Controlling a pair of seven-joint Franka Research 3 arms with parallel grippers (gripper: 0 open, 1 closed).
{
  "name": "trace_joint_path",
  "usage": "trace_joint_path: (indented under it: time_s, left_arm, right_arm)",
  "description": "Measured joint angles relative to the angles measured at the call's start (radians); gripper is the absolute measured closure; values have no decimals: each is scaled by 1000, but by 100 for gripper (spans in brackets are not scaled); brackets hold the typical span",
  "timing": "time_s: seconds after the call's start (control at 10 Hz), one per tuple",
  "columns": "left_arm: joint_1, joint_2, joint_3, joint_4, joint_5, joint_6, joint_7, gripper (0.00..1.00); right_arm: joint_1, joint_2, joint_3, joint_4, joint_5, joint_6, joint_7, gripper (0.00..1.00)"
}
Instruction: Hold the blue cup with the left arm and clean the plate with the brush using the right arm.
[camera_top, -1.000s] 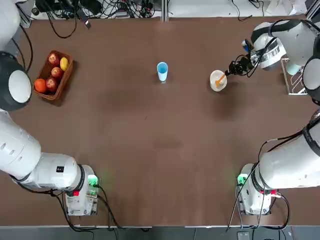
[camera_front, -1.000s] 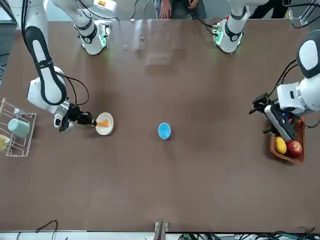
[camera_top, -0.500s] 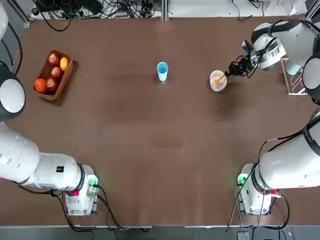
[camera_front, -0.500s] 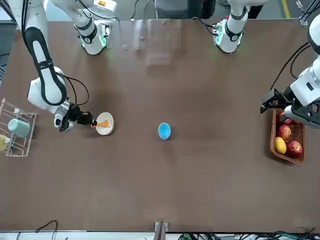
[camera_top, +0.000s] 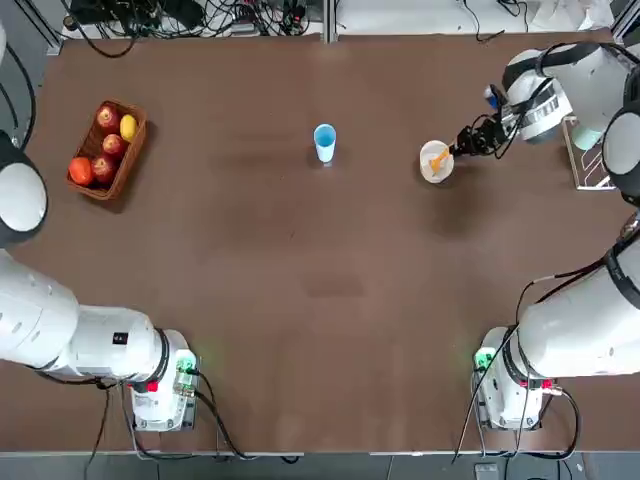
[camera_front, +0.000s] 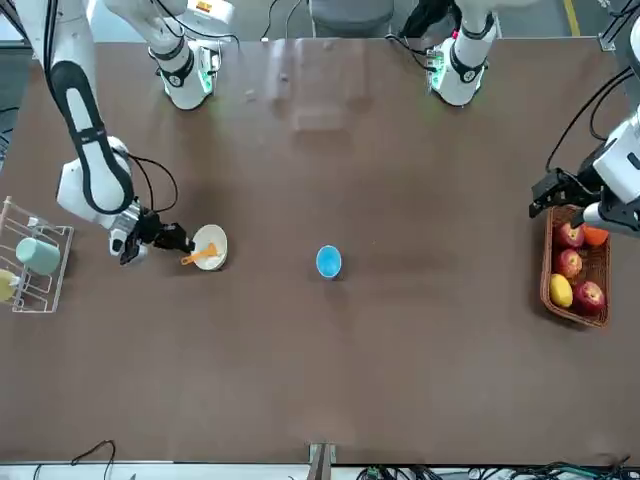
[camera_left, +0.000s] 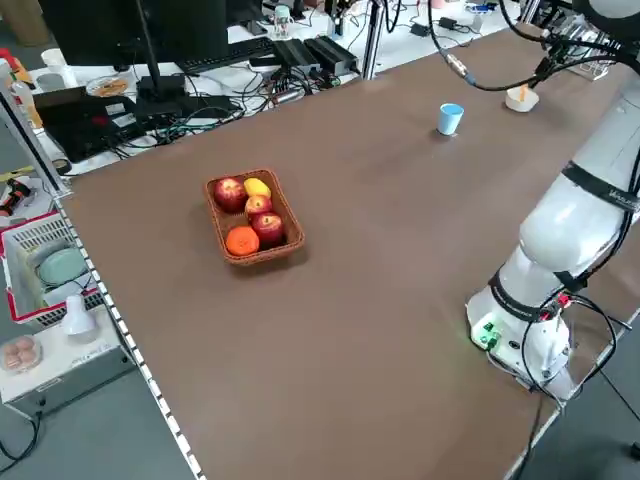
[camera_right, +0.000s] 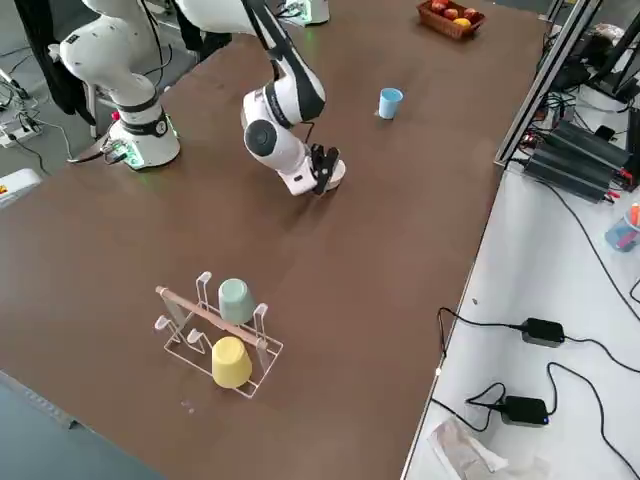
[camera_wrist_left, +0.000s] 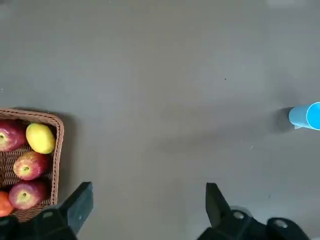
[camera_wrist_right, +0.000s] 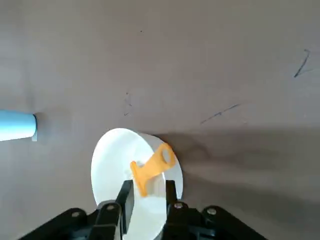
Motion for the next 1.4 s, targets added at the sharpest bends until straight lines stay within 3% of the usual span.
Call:
trace_joint_path:
  time_s: [0.3,0.5,0.6,0.7,0.9,1.2,1.4]
  left_arm:
    - [-2,-16,-12,81,13,-95,-132,0]
    - [-2,-17,-13,94,43,-107,-186,0]
    - [-2,-17,-20,94,87,-108,-200,0]
    - [-1,-17,-30,94,112,-108,-208,0]
    - [-2,-17,-44,95,122,-109,-217,0]
    - [-2,-17,-55,95,122,-109,-219,0]
    - [-3,-17,-80,101,122,-109,-260,0]
  right_arm:
    - [-8,2,0,2,1,0,-8,48]
    - [-9,2,0,11,3,-10,-8,21]
    - [-11,2,-1,21,7,-29,-7,20]
    - [-16,1,-2,34,11,-42,8,10]
    - [-19,-22,-4,63,12,-63,58,1]
    - [-22,-102,-12,88,-23,-124,169,0]
    - [-36,-144,-15,180,-256,-285,413,0]
